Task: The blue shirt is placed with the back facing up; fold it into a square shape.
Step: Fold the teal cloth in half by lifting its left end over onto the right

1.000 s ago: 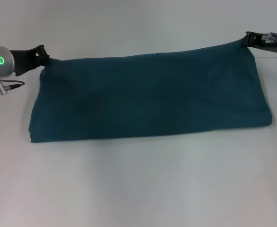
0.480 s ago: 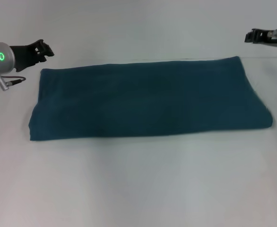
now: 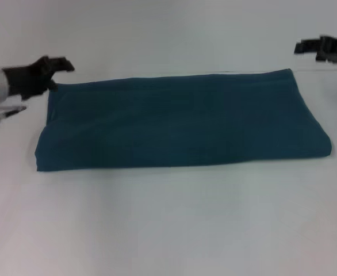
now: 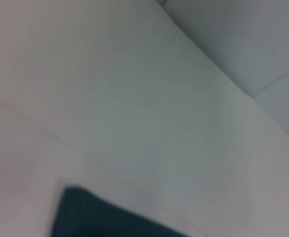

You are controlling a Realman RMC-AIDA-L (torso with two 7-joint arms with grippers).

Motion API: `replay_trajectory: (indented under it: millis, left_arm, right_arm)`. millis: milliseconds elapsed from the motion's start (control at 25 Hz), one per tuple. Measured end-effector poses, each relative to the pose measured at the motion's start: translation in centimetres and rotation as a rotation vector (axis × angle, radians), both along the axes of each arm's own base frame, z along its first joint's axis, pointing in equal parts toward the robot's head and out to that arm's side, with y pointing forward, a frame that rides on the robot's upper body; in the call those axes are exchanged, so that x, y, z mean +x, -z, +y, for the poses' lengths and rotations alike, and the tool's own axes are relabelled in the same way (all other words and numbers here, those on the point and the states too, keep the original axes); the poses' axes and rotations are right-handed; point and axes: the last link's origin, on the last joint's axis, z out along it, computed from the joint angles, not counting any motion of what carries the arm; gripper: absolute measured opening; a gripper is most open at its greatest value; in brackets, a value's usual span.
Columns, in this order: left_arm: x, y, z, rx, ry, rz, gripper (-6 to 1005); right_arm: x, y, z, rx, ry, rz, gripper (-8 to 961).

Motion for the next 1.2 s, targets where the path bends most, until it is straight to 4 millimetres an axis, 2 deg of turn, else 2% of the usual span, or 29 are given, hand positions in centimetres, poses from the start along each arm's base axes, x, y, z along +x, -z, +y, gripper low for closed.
replay_trajectory:
  millis: [40, 200, 240, 280, 440, 600, 800, 1200]
  left_arm:
    - [-0.5, -0.3, -0.9, -0.006, 0.008, -0.036, 513]
    - [-2.4, -1.7, -4.7, -0.024, 0.026, -0.184, 604]
    - [-2.4, -1.7, -4.7, -0.024, 0.026, -0.184, 628]
    - [-3.8, -2.5, -7.1, -0.028, 0.016, -0.271, 652]
    - [-5.3, -3.2, -10.1, -0.018, -0.003, -0.38, 653]
    - [-7.2, -3.1, -13.1, -0.009, -0.063, -0.455, 653]
    - [-8.7, -2.2, -14.9, -0.016, -0.166, -0.498, 654]
    - [-9.9, 0.9, -14.5, -0.01, -0.309, -0.525, 655]
  right_arm:
    - [0.6, -0.1, -1.2, -0.018, -0.005, 0.059, 450]
    - [3.0, -0.8, -6.2, -0.065, -0.026, 0.31, 642]
    - [3.7, -1.1, -7.5, -0.067, -0.028, 0.373, 690]
    - [4.4, -1.3, -8.6, -0.067, -0.025, 0.416, 729]
    - [7.0, -2.0, -12.8, -0.051, 0.007, 0.554, 885]
    - [9.0, -1.9, -16.0, -0.031, 0.026, 0.637, 882]
    - [9.5, -1.7, -17.0, -0.031, 0.025, 0.652, 881]
    - [8.3, -0.9, -15.7, -0.055, -0.014, 0.65, 879]
